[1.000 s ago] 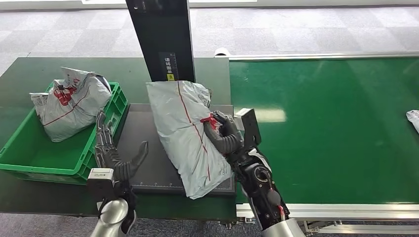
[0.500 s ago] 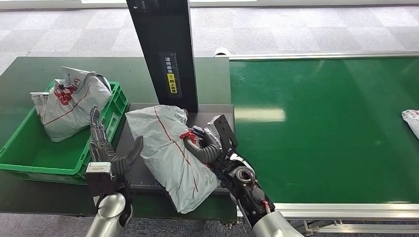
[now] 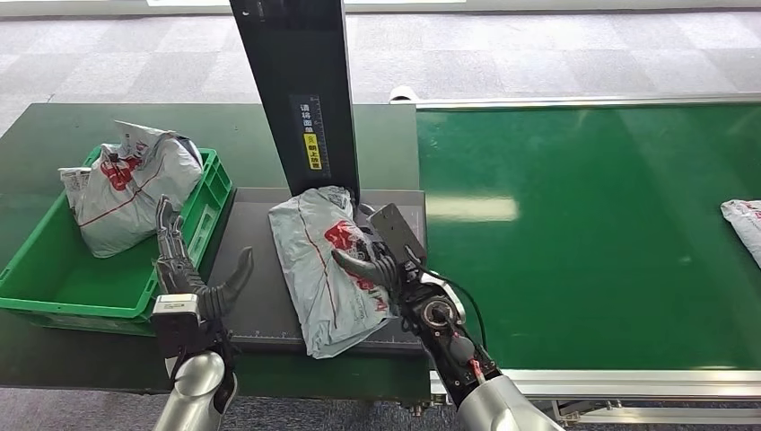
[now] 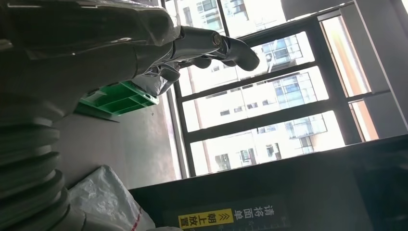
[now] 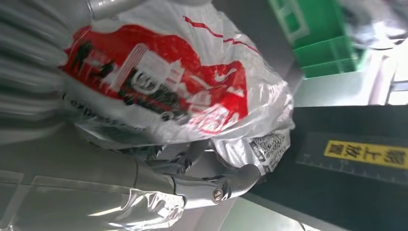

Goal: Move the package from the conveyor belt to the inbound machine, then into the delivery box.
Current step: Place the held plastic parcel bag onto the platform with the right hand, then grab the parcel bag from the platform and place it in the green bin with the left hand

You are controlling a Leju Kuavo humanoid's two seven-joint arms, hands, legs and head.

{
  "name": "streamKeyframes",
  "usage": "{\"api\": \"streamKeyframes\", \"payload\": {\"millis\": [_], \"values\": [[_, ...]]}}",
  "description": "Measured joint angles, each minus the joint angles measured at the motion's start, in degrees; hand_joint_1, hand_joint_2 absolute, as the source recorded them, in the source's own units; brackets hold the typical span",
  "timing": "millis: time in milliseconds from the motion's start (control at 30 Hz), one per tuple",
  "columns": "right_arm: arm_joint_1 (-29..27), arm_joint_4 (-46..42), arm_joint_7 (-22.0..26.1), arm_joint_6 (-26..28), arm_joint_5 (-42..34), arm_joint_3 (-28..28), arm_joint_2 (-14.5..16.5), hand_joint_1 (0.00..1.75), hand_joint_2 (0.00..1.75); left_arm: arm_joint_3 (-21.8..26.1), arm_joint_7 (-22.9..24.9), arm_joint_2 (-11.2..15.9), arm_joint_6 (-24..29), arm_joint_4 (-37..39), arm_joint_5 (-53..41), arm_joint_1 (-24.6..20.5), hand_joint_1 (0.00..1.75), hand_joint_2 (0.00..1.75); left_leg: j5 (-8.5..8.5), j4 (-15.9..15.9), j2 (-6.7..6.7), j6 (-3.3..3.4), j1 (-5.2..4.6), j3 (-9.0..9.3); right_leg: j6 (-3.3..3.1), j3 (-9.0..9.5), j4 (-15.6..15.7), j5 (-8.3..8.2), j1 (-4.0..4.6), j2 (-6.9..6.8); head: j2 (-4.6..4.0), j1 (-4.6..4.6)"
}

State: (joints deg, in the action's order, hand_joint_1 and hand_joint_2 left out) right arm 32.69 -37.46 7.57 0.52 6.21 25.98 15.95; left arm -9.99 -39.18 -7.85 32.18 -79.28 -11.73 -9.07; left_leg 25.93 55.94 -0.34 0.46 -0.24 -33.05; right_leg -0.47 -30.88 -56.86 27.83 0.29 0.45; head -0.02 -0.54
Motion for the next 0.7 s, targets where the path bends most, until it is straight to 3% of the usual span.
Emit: {"api": "streamKeyframes", "payload": {"millis": [367, 600, 700], "values": [[-2.2, -11.8, -8.1, 10.5, 21.6, -0.9, -2.0, 0.0, 0.0, 0.0, 4.6, 0.0, -4.3, -1.3, -6.9, 2.2, 0.0, 1.75, 0.01, 0.0, 0.0, 0.0, 0.0, -0.01, 0.0, -0.03, 0.0, 0.01, -0.01, 0.0, 0.0, 0.01], [-6.1, -22.7, -9.9, 12.9, 26.4, -3.1, -3.7, 0.0, 0.0, 0.0, 7.5, 0.1, -6.6, -2.4, -10.5, 4.2, 0.0, 1.75, 0.02, 0.0, 0.01, 0.0, 0.0, -0.01, 0.0, -0.05, 0.0, 0.0, -0.01, 0.01, 0.0, 0.01], [-8.7, -27.9, -6.4, 17.8, 27.3, -4.6, -4.1, 0.0, 1.31, 0.0, 9.8, 0.1, -9.6, -2.4, -12.8, 4.5, 0.0, 1.75, 0.02, 0.0, -0.06, 0.0, 0.0, -0.01, 0.0, -0.06, 0.0, 0.01, -0.01, -0.03, 0.0, 0.02]]}}
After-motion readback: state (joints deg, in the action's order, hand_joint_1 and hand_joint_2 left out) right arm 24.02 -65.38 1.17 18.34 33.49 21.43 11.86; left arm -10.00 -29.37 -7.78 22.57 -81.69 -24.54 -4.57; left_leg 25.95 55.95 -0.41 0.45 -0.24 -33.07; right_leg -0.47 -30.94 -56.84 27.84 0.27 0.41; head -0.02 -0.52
